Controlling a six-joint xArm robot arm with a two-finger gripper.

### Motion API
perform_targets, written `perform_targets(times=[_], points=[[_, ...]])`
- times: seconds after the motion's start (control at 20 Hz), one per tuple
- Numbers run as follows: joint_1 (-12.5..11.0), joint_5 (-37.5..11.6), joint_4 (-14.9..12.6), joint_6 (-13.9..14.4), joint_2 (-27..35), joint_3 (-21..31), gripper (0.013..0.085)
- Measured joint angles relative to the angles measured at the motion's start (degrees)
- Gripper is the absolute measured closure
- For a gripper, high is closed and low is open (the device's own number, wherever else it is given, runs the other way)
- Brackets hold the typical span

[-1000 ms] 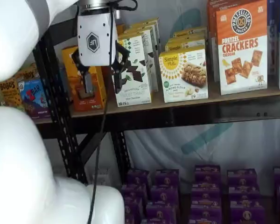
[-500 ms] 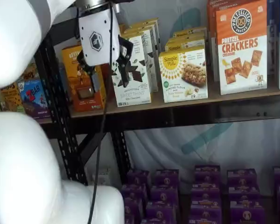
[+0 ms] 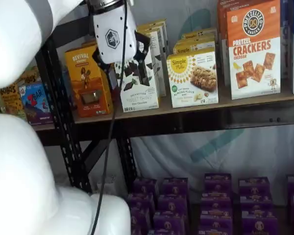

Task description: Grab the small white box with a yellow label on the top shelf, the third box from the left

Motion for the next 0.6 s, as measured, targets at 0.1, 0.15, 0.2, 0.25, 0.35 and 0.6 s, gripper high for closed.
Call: perform_targets(times=[0.1,0.15,0.2,0.25,0.35,0.6], points=[[-0.7,-0.8,0.2,-0.6,0.3,0.1,0.0130],[-1.2,-1.5,0.3,-1.1,0.6,0.1,0.0130],[-1.7,-2.0,0.4,-1.5,0.9,0.2,0.0130],[-2.2,-2.8,0.6,-2.0,1.1,0.3,0.0130],[-3.3,-4.1,1.2,-2.9,1.5,0.5,0.0130],[-6.4,-7.1,1.5,-5.8,4.2,-0.4,0.0130]])
